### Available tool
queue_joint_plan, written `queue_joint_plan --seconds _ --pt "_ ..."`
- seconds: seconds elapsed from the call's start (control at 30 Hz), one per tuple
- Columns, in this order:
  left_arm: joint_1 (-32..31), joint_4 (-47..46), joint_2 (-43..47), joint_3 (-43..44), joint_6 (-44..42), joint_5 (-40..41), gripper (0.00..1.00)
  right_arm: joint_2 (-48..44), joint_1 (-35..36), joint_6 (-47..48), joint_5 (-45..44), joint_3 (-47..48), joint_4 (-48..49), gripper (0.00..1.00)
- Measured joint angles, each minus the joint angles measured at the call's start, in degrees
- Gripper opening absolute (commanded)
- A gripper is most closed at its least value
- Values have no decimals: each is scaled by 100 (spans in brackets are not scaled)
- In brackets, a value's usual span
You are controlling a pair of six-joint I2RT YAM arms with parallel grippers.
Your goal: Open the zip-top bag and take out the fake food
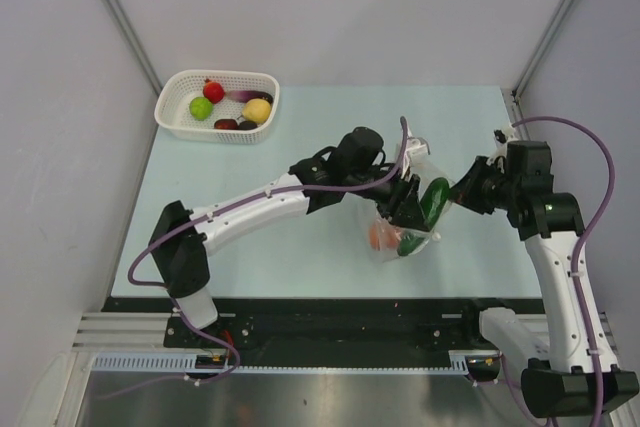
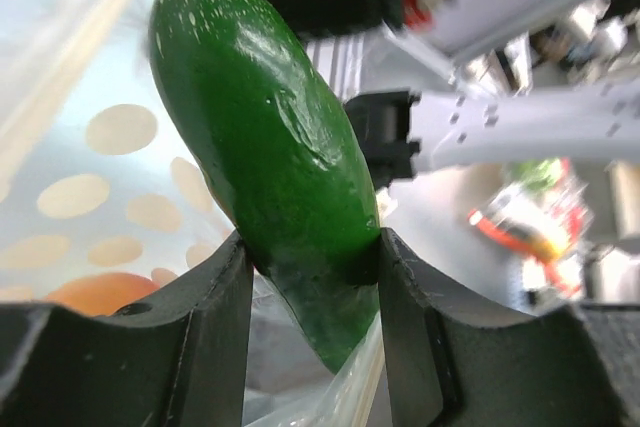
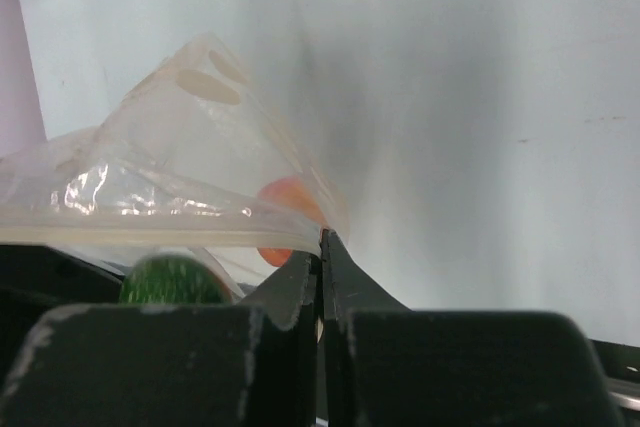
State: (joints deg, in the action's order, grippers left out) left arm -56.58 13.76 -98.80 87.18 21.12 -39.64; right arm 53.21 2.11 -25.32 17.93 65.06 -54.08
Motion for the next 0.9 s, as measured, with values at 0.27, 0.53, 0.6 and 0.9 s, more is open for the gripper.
queue_joint_plan --seconds 0.27,0.53,0.6,0.9 --pt "299 787 -584 1471 1279 1163 0 -793 363 96 -50 7 216 0" --pt "619 225 -713 1126 2942 1276 0 -955 872 188 -332 -59 175 0" --pt "643 -153 -723 1021 3523 1038 0 -962 922 208 -426 -120 173 0" --pt "804 -1668 -525 66 5257 184 0 -894 1084 181 -1261 -334 197 0"
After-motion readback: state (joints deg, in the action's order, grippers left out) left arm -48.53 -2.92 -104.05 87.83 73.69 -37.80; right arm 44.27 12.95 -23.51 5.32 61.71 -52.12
